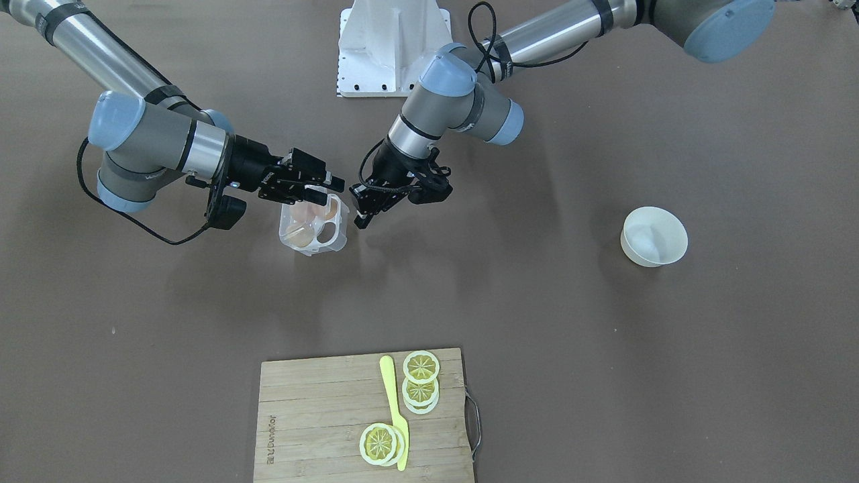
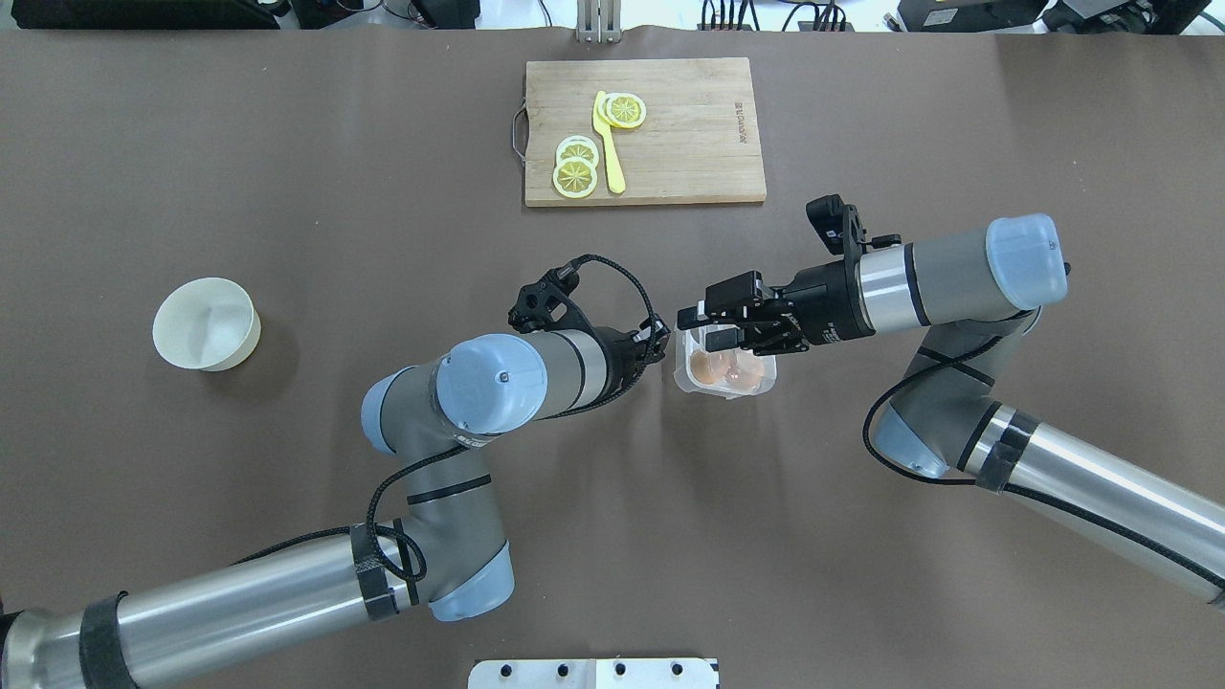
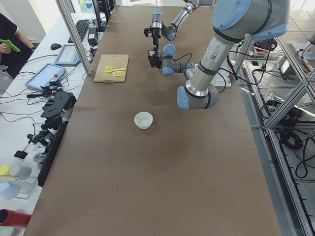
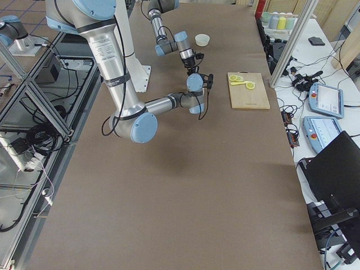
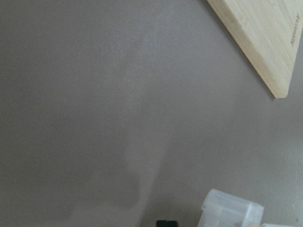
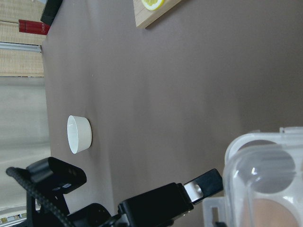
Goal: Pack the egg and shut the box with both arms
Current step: 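Release the lid and raise the right gripper while the left gripper withdraws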
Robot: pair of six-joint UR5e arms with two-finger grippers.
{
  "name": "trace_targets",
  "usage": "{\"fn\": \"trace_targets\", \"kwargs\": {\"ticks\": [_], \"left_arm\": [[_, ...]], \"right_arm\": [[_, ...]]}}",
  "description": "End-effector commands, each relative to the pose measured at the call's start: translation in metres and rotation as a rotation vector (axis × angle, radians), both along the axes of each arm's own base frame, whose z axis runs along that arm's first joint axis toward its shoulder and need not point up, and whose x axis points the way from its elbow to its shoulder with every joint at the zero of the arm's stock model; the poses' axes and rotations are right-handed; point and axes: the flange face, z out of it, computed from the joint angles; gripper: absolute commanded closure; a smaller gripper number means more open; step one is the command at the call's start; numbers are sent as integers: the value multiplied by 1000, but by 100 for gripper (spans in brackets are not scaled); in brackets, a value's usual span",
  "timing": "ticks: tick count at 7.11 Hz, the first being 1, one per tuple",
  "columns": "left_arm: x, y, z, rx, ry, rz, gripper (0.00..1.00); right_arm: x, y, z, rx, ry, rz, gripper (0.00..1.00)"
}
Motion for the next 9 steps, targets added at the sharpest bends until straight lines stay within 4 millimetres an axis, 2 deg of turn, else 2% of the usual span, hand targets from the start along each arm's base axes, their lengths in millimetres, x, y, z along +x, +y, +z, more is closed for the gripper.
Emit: {"fn": "trace_targets", "kwargs": {"ticks": [1, 3, 4, 5, 6, 7, 9], "left_arm": [[-23, 2, 14, -4, 7, 46, 100], [-41, -10, 20, -13, 9, 60, 100], [-60, -11, 26, -15, 17, 83, 100], [-87, -15, 31, -19, 29, 102, 100], [-104, -19, 40, -21, 28, 108, 100], [-105, -20, 41, -23, 27, 110, 100], [-105, -20, 41, -23, 27, 110, 100]], "right_arm": [[-3, 2, -3, 3, -4, -3, 31], [-12, 0, -18, -2, -1, -9, 31], [-19, 2, -24, -5, -2, -4, 31], [-32, 10, -30, -10, -7, 8, 31], [-52, 17, -39, -21, -6, 24, 31], [-58, 16, -50, -27, -1, 29, 31], [-58, 15, -55, -29, 0, 30, 30]]}}
